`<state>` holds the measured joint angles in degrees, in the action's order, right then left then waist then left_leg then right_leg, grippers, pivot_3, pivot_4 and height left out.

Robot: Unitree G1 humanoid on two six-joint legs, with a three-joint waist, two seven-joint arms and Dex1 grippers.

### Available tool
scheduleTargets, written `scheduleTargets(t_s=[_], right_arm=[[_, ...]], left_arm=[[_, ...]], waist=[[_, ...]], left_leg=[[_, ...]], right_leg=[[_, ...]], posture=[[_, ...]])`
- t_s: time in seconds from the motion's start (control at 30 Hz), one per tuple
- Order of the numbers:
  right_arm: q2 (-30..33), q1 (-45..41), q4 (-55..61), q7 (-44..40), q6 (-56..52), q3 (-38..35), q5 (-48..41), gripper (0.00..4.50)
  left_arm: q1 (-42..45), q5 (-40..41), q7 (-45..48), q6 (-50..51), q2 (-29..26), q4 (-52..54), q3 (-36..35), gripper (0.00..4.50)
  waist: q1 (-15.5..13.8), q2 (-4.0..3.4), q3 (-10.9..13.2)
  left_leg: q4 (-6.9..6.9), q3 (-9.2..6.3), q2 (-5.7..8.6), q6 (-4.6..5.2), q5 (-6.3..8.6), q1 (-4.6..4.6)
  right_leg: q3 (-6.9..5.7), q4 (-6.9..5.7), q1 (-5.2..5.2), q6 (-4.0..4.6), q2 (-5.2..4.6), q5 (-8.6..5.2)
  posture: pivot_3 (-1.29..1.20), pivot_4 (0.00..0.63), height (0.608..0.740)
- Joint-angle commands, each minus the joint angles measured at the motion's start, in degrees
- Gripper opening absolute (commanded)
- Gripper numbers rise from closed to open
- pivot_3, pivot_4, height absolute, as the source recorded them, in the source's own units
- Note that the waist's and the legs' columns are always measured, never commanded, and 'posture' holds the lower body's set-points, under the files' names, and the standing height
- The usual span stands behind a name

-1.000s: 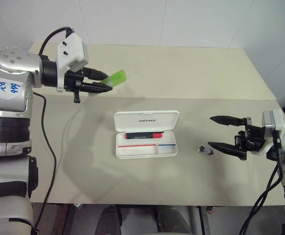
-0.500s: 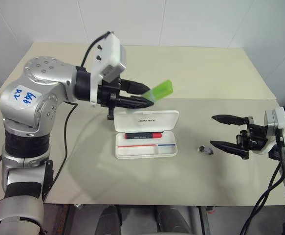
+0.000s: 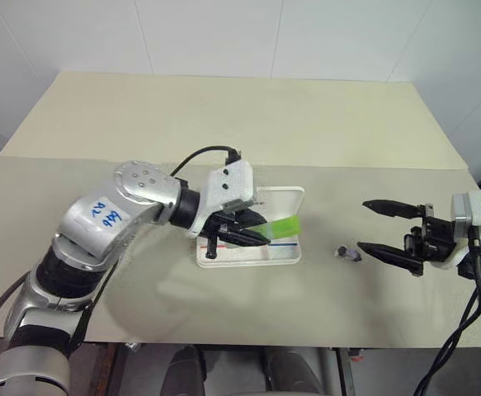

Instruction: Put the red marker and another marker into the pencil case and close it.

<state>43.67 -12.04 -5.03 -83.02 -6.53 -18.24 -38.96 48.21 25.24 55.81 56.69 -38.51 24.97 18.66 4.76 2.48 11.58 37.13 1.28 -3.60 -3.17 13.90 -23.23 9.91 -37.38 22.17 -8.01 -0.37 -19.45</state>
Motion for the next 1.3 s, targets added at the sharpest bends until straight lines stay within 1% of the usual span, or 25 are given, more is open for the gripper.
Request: scheduleTargets(t_s=[0.03,0.2,0.43,0.57,0.63,0.9,1.03,1.2,1.3], right_arm=[[2.54,0.80,3.47,-2.99,1.47,-2.33,-1.00,4.50],[5.67,4.08,4.37,-7.44,2.48,-3.11,-0.78,4.50],[7.70,5.15,2.31,-7.70,4.62,-2.70,-0.30,4.50],[6.96,5.54,2.62,-6.31,5.26,-1.87,0.06,4.50],[6.56,5.72,2.48,-5.81,5.56,-1.63,0.40,4.50],[5.06,5.78,2.92,-4.47,5.94,-0.68,1.36,4.50],[4.39,5.98,3.54,-3.83,5.78,-0.57,1.64,4.50],[3.77,6.58,4.34,-2.93,5.65,-0.52,2.01,4.50],[3.30,6.98,4.97,-2.02,5.59,-0.63,2.24,4.50]], left_arm=[[0.08,-2.58,-2.06,-1.90,1.30,-2.69,1.58,1.05],[-0.72,-4.56,-1.88,-2.92,0.41,-4.62,3.71,1.05],[-1.38,-3.89,-0.92,-1.57,-0.02,-3.00,4.36,1.05],[-2.80,-3.92,-1.86,1.39,-0.22,-0.68,5.65,1.05],[-3.31,-4.67,-1.64,2.35,-1.72,0.38,6.82,1.05],[-1.82,-8.56,0.11,-0.34,-5.74,-0.82,10.01,1.05],[-0.86,-9.31,1.01,-1.54,-5.35,-2.09,10.03,1.05],[1.66,-11.13,3.76,-5.70,-4.10,-5.62,11.74,1.05],[2.41,-11.64,4.95,-6.48,-3.36,-6.56,12.31,1.05]], waist=[[0.05,0.00,0.00],[-0.02,0.00,0.00],[-0.01,0.00,0.00],[0.00,0.00,0.00],[0.01,0.00,0.00],[-0.02,0.01,0.01],[-0.08,0.01,0.01],[-0.18,0.01,0.01],[-0.23,0.00,0.01]], left_leg=[[0.00,0.00,0.01,0.00,0.00,0.01],[-0.07,-0.04,0.01,0.00,0.00,0.00],[-0.04,-0.03,0.01,0.00,0.01,0.02],[-0.05,-0.03,0.01,0.00,0.01,0.02],[-0.06,-0.04,0.01,0.00,0.01,0.02],[-0.03,-0.05,0.01,0.00,0.01,0.04],[-0.06,-0.06,0.01,0.01,0.02,0.04],[-0.09,-0.07,0.01,0.05,0.04,0.04],[-0.09,-0.07,0.02,0.06,0.06,0.03]], right_leg=[[0.01,0.00,0.00,0.00,0.00,0.00],[0.00,0.02,0.00,-0.01,0.01,-0.02],[0.01,0.07,-0.05,-0.02,-0.01,-0.02],[0.01,0.08,-0.06,-0.02,-0.01,-0.02],[0.01,0.10,-0.06,-0.02,-0.01,-0.02],[0.01,0.16,-0.12,-0.02,-0.02,-0.02],[-0.01,0.34,-0.21,-0.02,-0.03,-0.01],[-0.01,0.42,-0.24,-0.03,-0.03,-0.01],[-0.01,0.45,-0.25,-0.03,-0.03,-0.01]], posture=[[0.00,0.150,0.740],[0.00,0.150,0.740],[0.00,0.150,0.740],[0.00,0.150,0.740],[0.00,0.150,0.740],[0.00,0.150,0.740],[0.00,0.150,0.740],[0.00,0.150,0.740],[0.00,0.150,0.740]])
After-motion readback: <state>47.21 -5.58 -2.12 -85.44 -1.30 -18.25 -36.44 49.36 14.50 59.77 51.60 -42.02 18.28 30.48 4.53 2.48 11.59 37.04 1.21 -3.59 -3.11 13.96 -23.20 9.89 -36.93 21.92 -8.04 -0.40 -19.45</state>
